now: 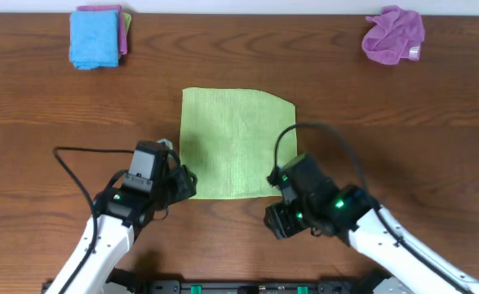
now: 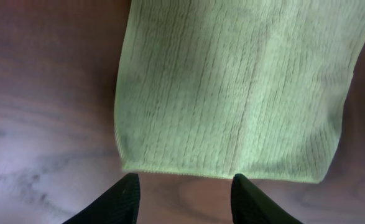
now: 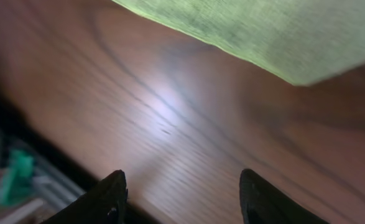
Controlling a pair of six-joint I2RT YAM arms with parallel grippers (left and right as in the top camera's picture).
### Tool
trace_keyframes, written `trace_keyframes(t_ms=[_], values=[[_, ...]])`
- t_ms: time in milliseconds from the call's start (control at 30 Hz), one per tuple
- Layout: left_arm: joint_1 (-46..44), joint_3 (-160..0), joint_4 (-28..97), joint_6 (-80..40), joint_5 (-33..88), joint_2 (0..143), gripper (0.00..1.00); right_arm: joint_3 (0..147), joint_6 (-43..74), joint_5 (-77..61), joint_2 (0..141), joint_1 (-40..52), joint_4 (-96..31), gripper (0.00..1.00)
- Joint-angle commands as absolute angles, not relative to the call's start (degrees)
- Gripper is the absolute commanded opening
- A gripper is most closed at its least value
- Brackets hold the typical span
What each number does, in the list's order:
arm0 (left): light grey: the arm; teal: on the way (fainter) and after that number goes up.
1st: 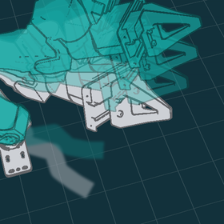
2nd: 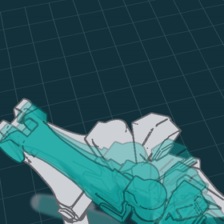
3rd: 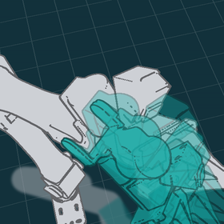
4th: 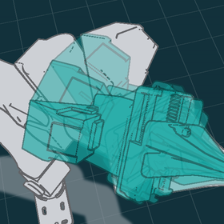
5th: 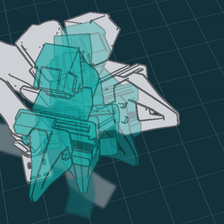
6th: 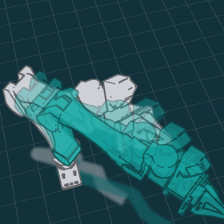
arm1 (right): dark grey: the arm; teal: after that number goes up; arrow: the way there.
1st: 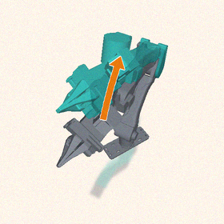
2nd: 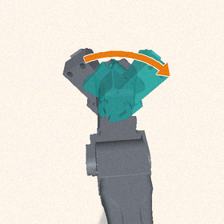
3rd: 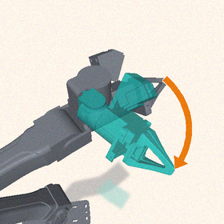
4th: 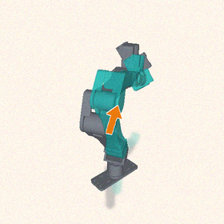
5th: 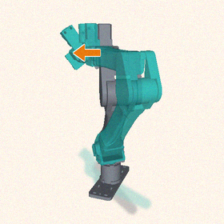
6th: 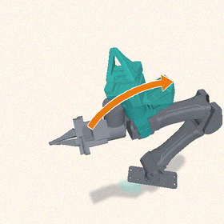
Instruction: Fold the cloth
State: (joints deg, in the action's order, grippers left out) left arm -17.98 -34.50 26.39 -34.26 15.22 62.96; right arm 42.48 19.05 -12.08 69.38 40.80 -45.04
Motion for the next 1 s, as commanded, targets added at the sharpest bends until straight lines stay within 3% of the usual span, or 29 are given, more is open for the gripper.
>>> trace_keyframes(t_ms=[0, 167, 333, 600, 767, 800, 967], values=[[-16.5, -34.2, 24.9, -32.8, 15.4, 65.3, 0.49, 47.2, 23.2, 8.7, 69.3, 44.7, -47.2, 0.62], [-8.5, -34.2, 20.3, -29.3, 25.7, 67.3, 0.54, 53.6, 21.4, 27.0, 69.7, 49.6, -50.4, 0.62], [2.2, -34.2, 19.6, -22.7, 39.3, 67.3, 0.60, 52.2, 18.2, 31.1, 77.3, 54.7, -49.5, 0.60], [5.3, -34.2, 20.3, -18.5, 42.0, 67.4, 0.64, 51.8, 21.0, 40.6, 90.2, 66.8, -51.1, 0.60], [5.3, -34.2, 20.3, -16.4, 41.3, 67.4, 0.64, 50.9, 25.1, 41.3, 93.9, 67.6, -52.3, 0.07], [5.4, -34.2, 20.1, -16.4, 40.5, 67.4, 0.64, 50.8, 25.8, 41.3, 93.9, 67.6, -52.4, 0.02], [8.6, -34.2, 19.2, -16.5, 40.2, 67.4, 0.64, 50.8, 26.1, 41.2, 93.9, 67.5, -51.4, 0.04]])
